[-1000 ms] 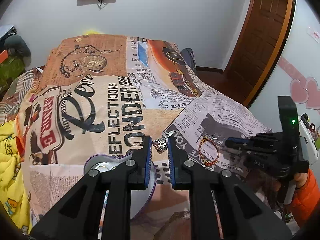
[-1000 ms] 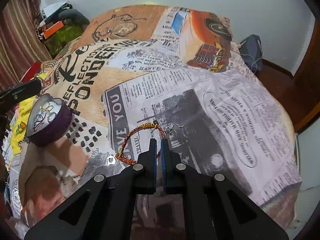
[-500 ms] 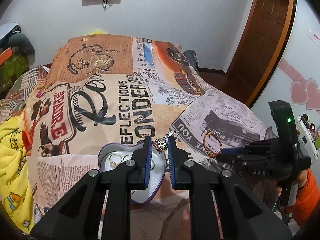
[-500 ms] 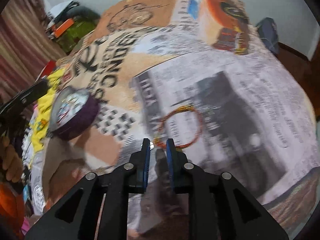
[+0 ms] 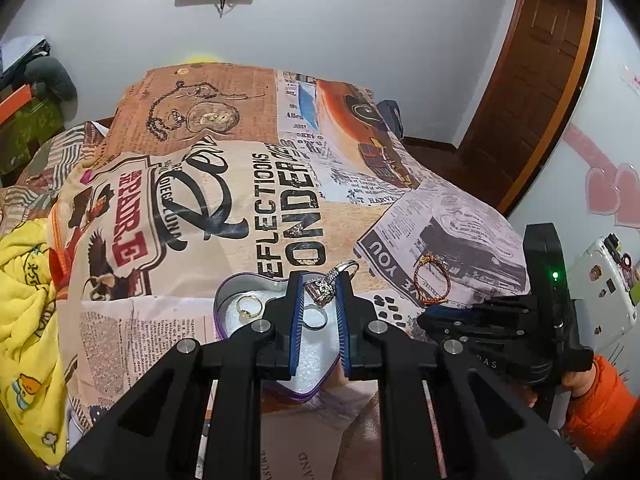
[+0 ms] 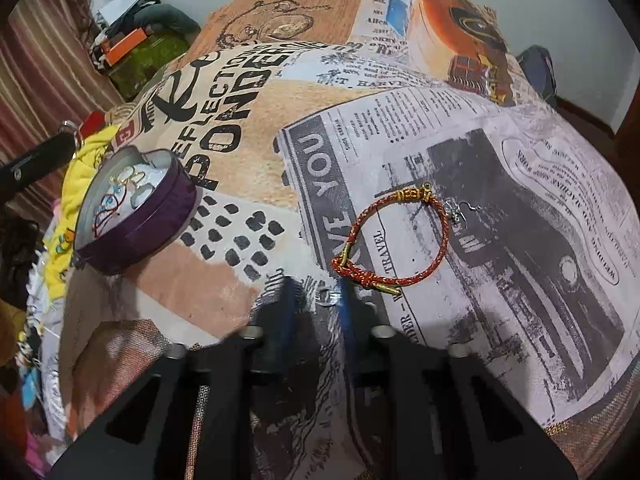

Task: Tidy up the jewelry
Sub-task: 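Carry the silver stone ring toward the tin while the right tool reaches the braided bracelet, then lower both tools over the heart tin and open them, releasing the held rings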

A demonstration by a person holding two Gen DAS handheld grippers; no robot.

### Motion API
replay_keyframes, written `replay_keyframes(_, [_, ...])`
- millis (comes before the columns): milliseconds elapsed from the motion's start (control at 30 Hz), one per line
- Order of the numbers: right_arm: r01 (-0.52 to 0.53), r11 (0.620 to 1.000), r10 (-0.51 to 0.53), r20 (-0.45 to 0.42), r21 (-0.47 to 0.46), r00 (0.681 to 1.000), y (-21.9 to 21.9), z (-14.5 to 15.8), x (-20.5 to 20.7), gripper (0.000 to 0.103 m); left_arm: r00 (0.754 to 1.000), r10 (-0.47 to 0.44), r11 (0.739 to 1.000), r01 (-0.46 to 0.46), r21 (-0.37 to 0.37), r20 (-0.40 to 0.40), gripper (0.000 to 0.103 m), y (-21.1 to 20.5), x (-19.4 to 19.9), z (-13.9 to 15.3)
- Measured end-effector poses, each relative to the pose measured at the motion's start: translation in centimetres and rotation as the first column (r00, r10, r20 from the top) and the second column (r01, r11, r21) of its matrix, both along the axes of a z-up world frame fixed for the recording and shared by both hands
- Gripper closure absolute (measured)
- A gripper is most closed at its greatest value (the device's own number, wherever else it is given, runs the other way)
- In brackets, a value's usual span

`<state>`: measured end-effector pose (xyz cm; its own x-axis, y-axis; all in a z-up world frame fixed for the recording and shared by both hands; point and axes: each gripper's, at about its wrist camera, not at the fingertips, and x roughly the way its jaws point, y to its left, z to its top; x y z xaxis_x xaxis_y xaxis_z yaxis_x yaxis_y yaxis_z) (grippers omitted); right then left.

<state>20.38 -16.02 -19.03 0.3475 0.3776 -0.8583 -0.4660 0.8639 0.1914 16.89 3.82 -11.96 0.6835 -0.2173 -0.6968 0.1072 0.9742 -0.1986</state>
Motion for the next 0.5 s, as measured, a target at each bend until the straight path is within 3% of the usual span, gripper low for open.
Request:
replay_keyframes(233, [0.010, 1.000, -0.010, 0.001, 0.013, 1.000, 0.1, 0.6, -0.3, 0.095, 1.000, 0.012, 1.000, -0.012, 0.008, 0.015, 0.089, 0.4, -1.0, 0.7])
replay_keyframes(500, [-0.009, 0.998, 0.002, 0.112, 0.060, 0.994, 1.2, 5.1, -1.7, 0.095, 0.999, 0.027, 0.999, -0.028, 0.015, 0.038, 0.089, 1.4, -2.3, 1.8])
